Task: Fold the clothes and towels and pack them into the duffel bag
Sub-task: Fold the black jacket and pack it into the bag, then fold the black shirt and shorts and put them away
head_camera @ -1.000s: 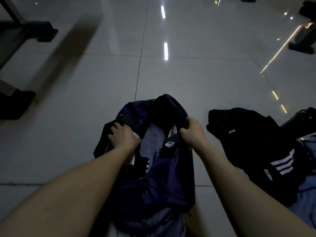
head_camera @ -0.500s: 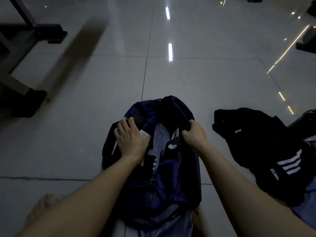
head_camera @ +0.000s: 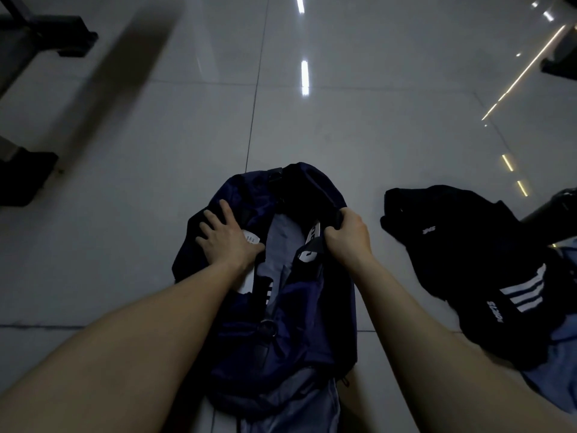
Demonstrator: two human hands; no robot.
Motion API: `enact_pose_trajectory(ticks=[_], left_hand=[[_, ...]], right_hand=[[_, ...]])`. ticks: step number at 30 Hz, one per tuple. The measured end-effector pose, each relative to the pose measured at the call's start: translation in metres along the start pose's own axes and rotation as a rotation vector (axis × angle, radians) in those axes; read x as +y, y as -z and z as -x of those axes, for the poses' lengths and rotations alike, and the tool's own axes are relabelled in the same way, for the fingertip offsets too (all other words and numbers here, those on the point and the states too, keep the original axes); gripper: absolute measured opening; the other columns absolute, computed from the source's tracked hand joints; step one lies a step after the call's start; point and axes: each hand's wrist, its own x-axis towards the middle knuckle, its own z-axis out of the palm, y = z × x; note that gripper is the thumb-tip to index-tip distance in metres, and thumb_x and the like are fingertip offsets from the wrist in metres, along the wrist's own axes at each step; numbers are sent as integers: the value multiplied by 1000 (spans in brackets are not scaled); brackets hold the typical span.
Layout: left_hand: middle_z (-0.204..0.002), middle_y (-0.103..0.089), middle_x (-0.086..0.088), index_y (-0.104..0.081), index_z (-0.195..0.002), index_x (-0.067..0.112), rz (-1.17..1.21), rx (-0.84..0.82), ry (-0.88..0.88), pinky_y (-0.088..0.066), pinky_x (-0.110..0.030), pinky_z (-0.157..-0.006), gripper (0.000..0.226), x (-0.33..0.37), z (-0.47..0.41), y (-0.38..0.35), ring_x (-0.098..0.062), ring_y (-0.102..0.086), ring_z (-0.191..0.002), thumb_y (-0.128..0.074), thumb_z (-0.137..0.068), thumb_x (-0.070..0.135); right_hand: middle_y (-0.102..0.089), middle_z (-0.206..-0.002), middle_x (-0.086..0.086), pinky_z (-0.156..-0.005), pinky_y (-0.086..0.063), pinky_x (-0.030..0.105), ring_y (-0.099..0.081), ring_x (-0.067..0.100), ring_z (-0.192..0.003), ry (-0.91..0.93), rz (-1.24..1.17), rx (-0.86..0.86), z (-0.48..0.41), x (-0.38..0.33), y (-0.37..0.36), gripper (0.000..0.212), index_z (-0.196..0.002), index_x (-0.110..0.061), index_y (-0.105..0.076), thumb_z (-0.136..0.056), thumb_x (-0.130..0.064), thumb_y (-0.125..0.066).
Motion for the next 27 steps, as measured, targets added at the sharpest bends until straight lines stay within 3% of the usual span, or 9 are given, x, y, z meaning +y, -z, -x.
enact_pose_trajectory(ticks=[4,8,11,13,19,21,23,26,27], left_hand=[[-164,-3,-27,16,-158,19,8,-31,12,-27,-65,-114,148,0,0,7,-47,-17,-147,-80,-60,74],[-164,3,-28,21,-157,19,-19,-92,16,-21,-69,-115,156,4,11,21,-48,-11,-149,-76,-55,84],[-164,2,-27,18,-158,17,-42,-119,25,-21,-68,-115,153,5,25,33,-48,-11,-149,-71,-55,89],[-164,-7,-24,5,-160,15,-39,-94,20,-25,-64,-114,140,9,37,46,-45,-17,-148,-68,-63,85],[-142,-44,-16,-52,-133,13,82,136,-207,-40,-47,-104,56,65,73,100,-37,-43,-129,-63,-87,45],[-133,-53,-11,-60,-125,17,102,98,-310,-45,-43,-98,44,99,96,113,-33,-51,-121,-62,-89,42],[-125,-60,-6,-63,-119,19,151,8,-385,-51,-41,-93,39,130,117,113,-29,-58,-112,-61,-87,42],[-119,-65,-3,-64,-116,20,135,-113,-513,-53,-37,-87,36,172,146,96,-26,-63,-105,-62,-86,41],[-120,-65,-3,-63,-120,21,110,-154,-568,-53,-35,-87,39,185,151,86,-25,-63,-107,-62,-86,41]], right_hand=[[-64,-96,7,-81,-50,39,-60,28,-88,3,-14,65,6,-2,3,19,-106,-10,-58,-87,-9,-54],[-62,-99,7,-78,-47,36,-62,32,-97,-27,33,-20,10,-2,2,19,-108,-12,-55,-89,-12,-56],[-61,-120,10,-87,-48,36,-60,32,-112,6,85,-116,21,-4,11,45,-132,-12,-49,-91,-23,-63],[-58,-133,10,-95,-49,37,-58,30,-118,56,92,-120,32,-5,25,60,-142,-12,-43,-89,-30,-67],[-60,-129,15,-94,-52,40,-61,33,-114,19,90,-62,57,16,85,43,-127,-9,-57,-90,-28,-62],[-62,-129,11,-96,-49,37,-60,29,-117,15,106,-64,68,29,105,41,-126,-9,-60,-89,-27,-62],[-65,-120,7,-87,-47,32,-61,26,-111,3,132,-57,73,42,120,33,-118,-10,-63,-88,-24,-61],[-61,-88,2,-68,-42,30,-62,27,-90,-32,199,-34,78,64,148,6,-87,-15,-59,-83,-20,-59],[-58,-78,2,-64,-41,31,-62,29,-82,-51,213,-21,78,74,158,7,-77,-15,-54,-82,-19,-58]])
